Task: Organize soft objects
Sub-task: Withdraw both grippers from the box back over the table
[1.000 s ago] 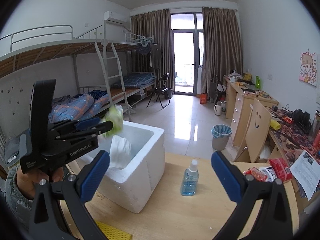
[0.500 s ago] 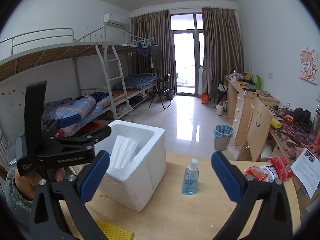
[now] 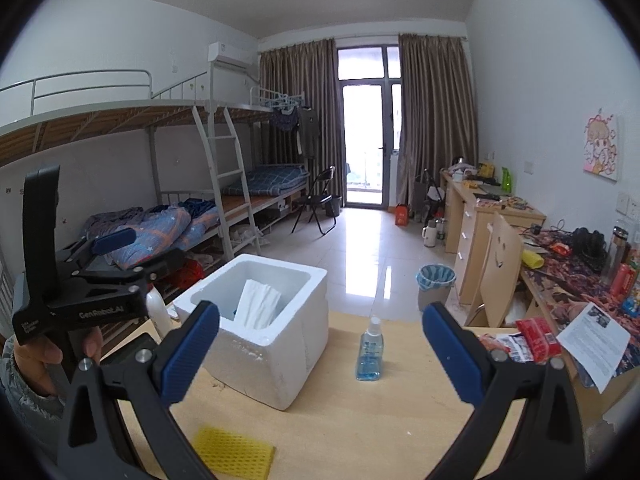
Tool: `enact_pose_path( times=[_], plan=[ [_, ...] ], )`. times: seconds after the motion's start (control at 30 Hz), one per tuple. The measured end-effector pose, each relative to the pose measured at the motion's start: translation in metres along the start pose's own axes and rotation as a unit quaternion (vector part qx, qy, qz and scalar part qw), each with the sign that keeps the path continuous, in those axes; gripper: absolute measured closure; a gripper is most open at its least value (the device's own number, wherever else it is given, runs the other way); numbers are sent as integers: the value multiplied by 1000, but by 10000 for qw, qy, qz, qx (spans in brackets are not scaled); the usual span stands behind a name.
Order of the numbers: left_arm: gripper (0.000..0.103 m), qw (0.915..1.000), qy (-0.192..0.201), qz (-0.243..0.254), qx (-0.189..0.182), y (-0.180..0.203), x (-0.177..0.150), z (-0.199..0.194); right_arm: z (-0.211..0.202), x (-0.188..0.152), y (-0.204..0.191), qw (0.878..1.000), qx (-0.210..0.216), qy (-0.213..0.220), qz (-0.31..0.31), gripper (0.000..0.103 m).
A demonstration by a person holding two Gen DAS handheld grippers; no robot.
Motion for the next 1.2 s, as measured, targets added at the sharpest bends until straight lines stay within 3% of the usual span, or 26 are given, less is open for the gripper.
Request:
enact_pose_path(
  times=[0.63,1.2],
  plan=[
    [1,9979,604,175,-123,12,-1,-124,-89,-17,-15,9995,-202,229,78,0],
    [1,9969,785,73,-8,8,-24,-175,-122,-35,-35,9992,-238,313,72,0]
  ],
)
Point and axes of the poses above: each gripper's, at about its wrist camera, not at the fingertips, and z roughly the way its jaws point, y to its right, x to its top, the point moved 10 cm from there along z, roughly the way its jaws point, and after that the axes turned 14 degrees about -z, right-handed, at the moved point
